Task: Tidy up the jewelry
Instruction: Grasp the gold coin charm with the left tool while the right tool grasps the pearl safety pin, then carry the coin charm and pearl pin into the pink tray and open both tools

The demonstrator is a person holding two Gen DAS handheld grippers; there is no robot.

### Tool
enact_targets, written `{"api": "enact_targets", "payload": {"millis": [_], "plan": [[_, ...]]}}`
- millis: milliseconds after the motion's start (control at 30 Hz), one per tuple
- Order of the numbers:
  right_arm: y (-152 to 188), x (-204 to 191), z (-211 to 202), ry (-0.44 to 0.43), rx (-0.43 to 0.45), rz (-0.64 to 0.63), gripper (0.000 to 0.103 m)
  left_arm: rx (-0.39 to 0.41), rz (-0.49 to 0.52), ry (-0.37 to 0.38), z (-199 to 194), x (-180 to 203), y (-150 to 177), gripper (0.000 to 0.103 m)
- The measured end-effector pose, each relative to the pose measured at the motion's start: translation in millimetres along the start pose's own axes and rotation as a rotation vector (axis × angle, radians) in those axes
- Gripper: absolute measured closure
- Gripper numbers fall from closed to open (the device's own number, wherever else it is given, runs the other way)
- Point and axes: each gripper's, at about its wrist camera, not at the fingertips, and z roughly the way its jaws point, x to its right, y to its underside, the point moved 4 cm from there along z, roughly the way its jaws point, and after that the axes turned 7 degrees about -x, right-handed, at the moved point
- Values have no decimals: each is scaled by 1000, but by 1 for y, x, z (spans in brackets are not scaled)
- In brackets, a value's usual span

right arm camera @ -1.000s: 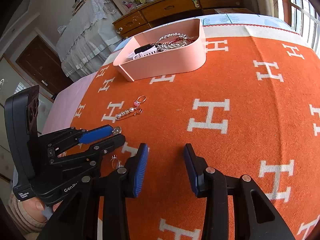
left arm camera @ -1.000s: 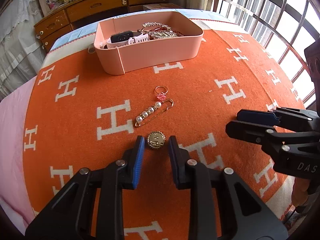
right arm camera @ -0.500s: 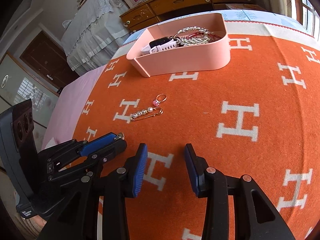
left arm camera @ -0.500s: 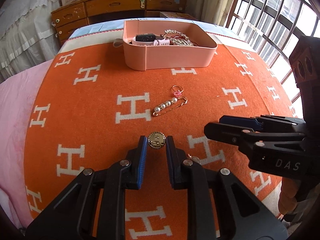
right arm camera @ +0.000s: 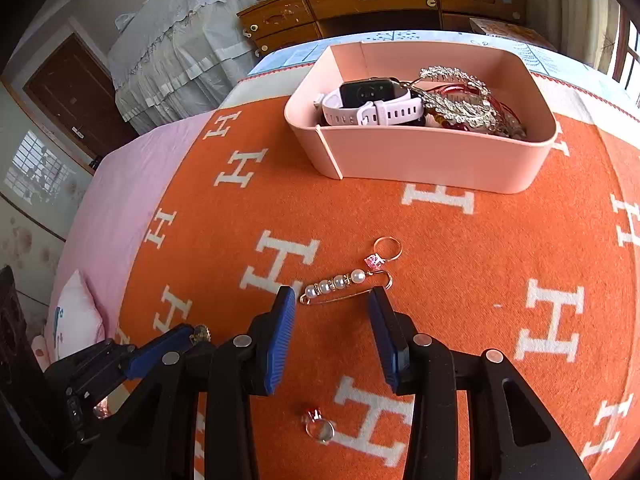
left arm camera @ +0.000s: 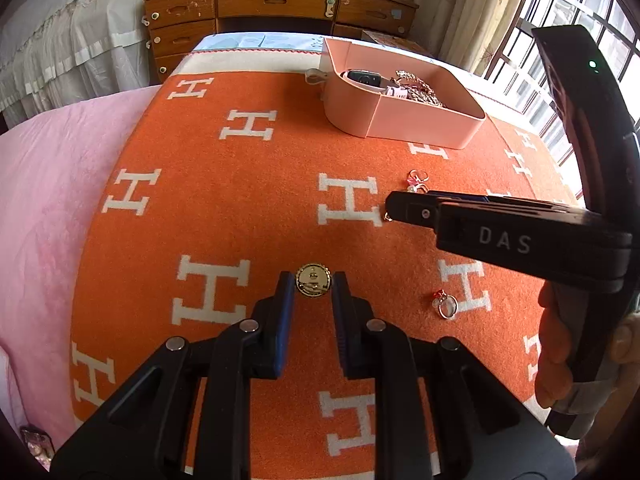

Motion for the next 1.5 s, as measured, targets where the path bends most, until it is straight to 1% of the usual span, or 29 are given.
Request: {"api": "enact_targets", "payload": {"millis": [267,400,500,533,567,600,633,667,700,767,867,1000,1167,1367,1500], "plan": [[-24,-25,18,64,-17,-20,64,4,-80,60,-6,-24,0,87],[-26,-42,28,165,-24,-99,64,11,-102,69,-10,-33,2,87],[-22,-48,30,220,-15,-144,65,11,-113,72,-10,-37,4,87],[-19,-49,29,231,-11,-150,66,11,-115,73,-10,-39,4,87],[-18,-50,29,240,-6,-154,71,12,-116,75,-11,-39,5,87],[-16,-49,28,246,0,-154,81,14,-118,75,-12,-41,5,87],[-15,-47,26,241,3,-148,85,17,-117,74,-13,-41,6,87],[-14,-43,23,229,4,-139,93,21,-116,73,-14,-41,6,87],[-13,-39,21,210,2,-125,96,23,-115,71,-15,-42,7,87],[-7,-28,14,157,2,-96,96,24,-114,71,-15,-42,7,87],[3,-14,5,125,5,-61,96,23,-104,67,-17,-40,6,87],[15,0,-21,86,28,-31,96,25,-68,62,-24,-32,1,87],[18,8,-71,71,85,-39,96,28,1,84,-41,-10,-17,87],[1,9,-147,68,174,-55,96,67,87,101,-81,22,-61,87],[-24,4,-200,84,252,-86,96,70,118,137,-105,42,-104,87]]}}
